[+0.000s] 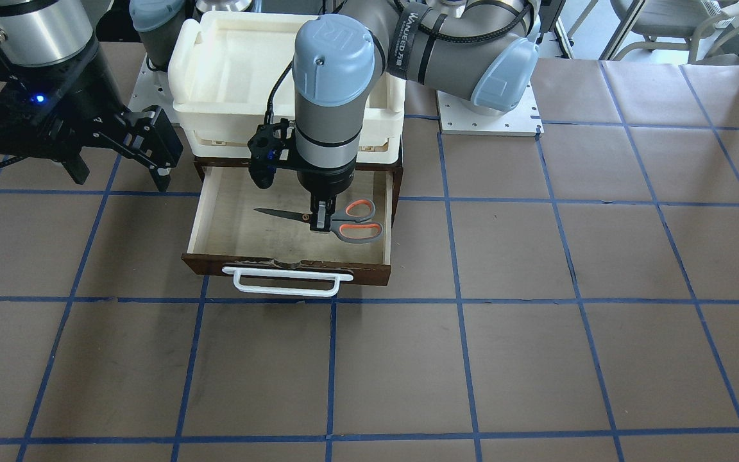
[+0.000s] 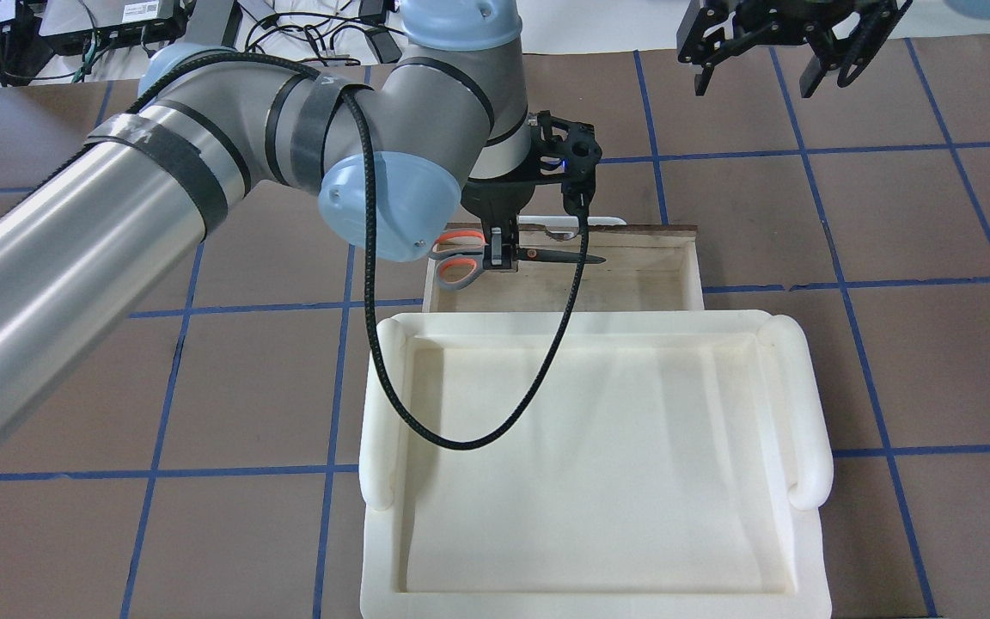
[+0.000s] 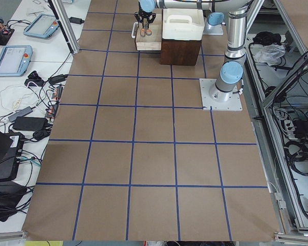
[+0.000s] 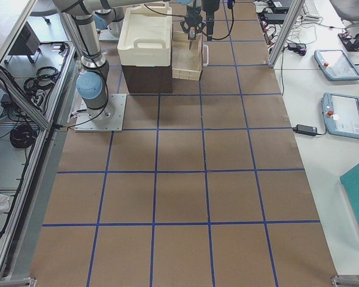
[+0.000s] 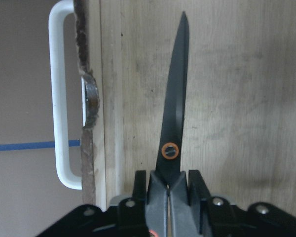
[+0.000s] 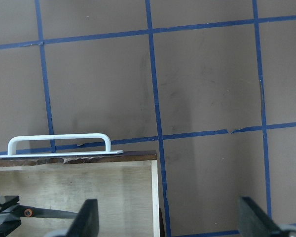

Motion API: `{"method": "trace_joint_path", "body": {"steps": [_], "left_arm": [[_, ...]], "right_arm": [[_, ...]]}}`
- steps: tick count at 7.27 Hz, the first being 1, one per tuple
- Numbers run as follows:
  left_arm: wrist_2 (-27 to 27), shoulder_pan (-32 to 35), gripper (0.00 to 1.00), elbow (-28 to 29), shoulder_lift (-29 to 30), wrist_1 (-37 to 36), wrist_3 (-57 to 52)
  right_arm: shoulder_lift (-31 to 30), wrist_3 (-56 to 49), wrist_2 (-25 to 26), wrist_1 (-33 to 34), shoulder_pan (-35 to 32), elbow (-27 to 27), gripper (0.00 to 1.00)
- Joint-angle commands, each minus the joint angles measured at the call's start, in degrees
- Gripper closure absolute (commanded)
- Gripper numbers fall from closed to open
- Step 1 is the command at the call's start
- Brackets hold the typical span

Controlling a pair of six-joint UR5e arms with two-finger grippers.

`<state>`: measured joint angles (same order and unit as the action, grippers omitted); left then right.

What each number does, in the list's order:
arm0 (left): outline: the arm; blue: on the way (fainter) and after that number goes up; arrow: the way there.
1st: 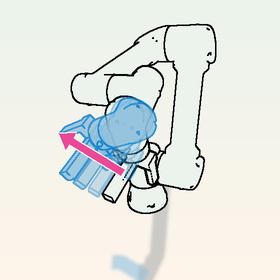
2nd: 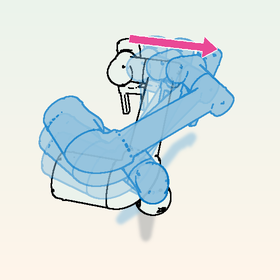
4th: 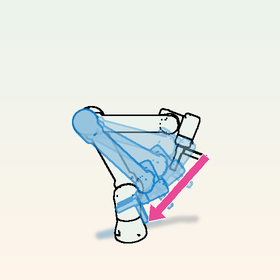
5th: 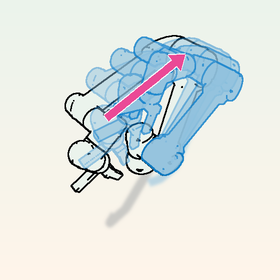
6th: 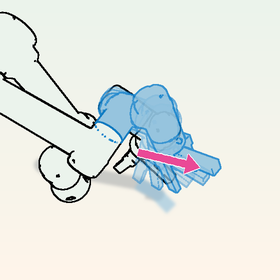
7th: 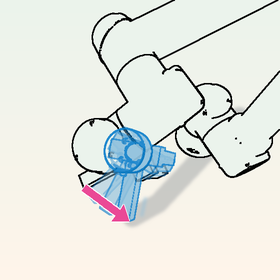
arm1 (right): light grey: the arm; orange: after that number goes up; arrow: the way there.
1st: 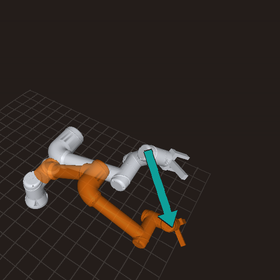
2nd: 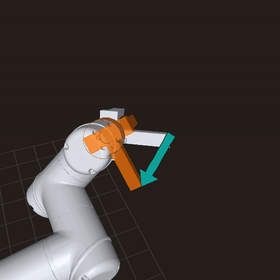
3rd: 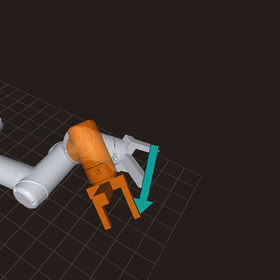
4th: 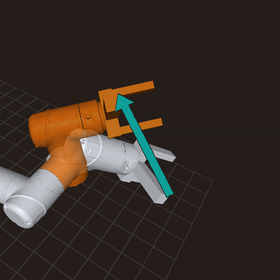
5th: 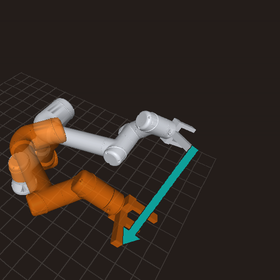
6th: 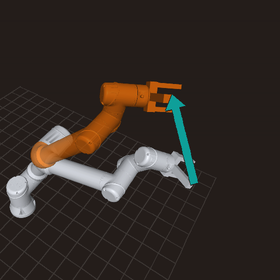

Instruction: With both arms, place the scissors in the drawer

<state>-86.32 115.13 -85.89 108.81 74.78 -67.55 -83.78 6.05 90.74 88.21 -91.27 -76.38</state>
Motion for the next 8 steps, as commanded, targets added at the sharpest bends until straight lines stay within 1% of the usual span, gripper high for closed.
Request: {"method": "trace_joint_path", "body": {"steps": [1,4,5,6,7,8], "left_arm": [[-0.08,1.42,1.00,-0.06,1.66,-1.47,2.24],[-0.08,2.30,1.00,-1.29,2.46,-2.62,1.81],[-0.08,2.38,1.00,-3.21,2.54,-4.10,1.80],[-0.08,2.38,1.00,-5.49,2.46,-7.33,1.80],[-0.08,2.38,1.00,-6.04,2.37,-8.15,1.72],[0.01,2.38,1.00,-6.04,2.46,-8.24,1.72]], "right_arm": [[-1.29,-0.68,-0.21,-0.41,0.13,0.00,0.00],[-1.38,-2.78,-0.30,-0.49,0.40,0.00,0.00],[-1.38,-3.49,-0.30,-0.49,0.40,0.00,0.00],[-1.47,-3.59,-0.30,-0.49,0.48,0.00,0.00],[-1.82,-4.46,-0.38,-0.58,0.40,0.00,0.00],[-1.99,-6.99,-3.08,-0.58,0.48,0.00,0.00]]}}
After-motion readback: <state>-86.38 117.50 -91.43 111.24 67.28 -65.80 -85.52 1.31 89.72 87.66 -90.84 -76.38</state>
